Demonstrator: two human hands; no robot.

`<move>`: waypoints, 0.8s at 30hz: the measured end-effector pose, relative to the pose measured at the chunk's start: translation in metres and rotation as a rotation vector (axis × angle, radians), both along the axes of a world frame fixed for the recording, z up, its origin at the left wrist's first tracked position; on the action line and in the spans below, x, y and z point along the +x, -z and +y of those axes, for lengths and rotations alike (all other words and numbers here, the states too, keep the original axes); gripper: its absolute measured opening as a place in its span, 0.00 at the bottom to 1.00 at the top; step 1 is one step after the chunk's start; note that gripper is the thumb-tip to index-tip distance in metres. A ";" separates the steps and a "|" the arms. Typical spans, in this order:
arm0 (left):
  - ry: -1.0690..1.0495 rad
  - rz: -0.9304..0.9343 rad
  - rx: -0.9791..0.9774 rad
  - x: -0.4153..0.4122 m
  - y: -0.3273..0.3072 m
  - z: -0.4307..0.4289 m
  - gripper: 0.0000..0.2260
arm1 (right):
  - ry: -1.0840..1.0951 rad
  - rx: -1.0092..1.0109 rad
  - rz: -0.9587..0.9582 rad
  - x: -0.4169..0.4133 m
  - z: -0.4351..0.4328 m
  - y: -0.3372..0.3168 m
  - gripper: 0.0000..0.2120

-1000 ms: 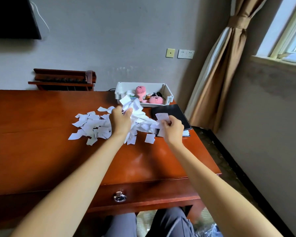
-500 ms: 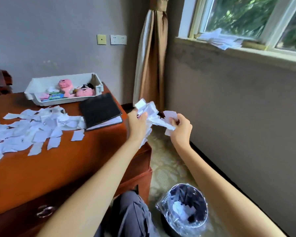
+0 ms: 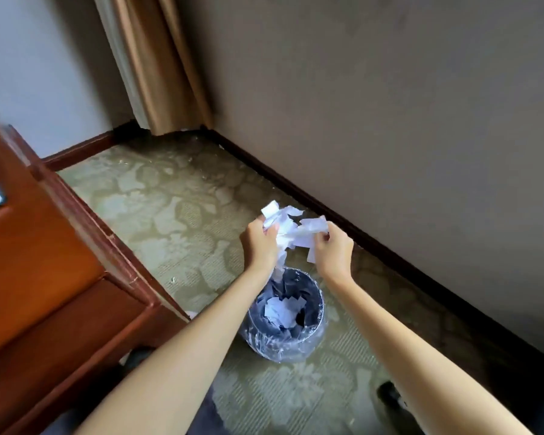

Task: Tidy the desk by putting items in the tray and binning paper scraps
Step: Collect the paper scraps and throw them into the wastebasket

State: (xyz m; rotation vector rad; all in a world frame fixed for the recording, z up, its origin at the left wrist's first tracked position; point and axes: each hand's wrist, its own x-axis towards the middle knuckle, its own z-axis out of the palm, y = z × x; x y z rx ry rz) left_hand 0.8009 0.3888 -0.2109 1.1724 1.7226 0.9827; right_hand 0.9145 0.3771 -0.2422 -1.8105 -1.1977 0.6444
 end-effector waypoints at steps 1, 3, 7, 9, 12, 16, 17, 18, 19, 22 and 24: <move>0.008 0.017 -0.040 0.006 0.017 0.005 0.13 | 0.026 -0.043 -0.015 0.005 0.002 0.017 0.10; 0.032 0.043 -0.112 0.015 0.050 0.015 0.17 | 0.040 -0.121 -0.041 0.012 0.005 0.050 0.09; 0.069 0.081 -0.256 0.027 0.103 0.029 0.12 | 0.030 -0.245 -0.053 0.015 0.013 0.103 0.11; 0.088 0.086 -0.313 0.028 0.127 0.033 0.09 | 0.027 -0.306 -0.047 0.014 0.014 0.126 0.12; 0.126 0.113 -0.403 0.028 0.163 0.039 0.07 | 0.037 -0.418 -0.045 0.014 0.016 0.161 0.14; 0.173 0.148 -0.505 0.021 0.207 0.044 0.12 | 0.003 -0.604 -0.094 0.015 0.017 0.199 0.12; 0.185 0.147 -0.547 0.020 0.213 0.044 0.10 | 0.000 -0.654 -0.101 0.016 0.017 0.208 0.11; 0.186 0.149 -0.564 0.019 0.220 0.044 0.06 | -0.003 -0.709 -0.095 0.016 0.017 0.216 0.12; 0.186 0.165 -0.585 0.017 0.225 0.043 0.08 | -0.009 -0.760 -0.083 0.016 0.017 0.223 0.12; 0.184 0.180 -0.658 0.008 0.241 0.042 0.14 | -0.027 -0.861 -0.046 0.013 0.017 0.238 0.13; 0.176 0.208 -0.694 0.004 0.244 0.042 0.12 | 0.003 -0.876 -0.051 0.010 0.015 0.243 0.15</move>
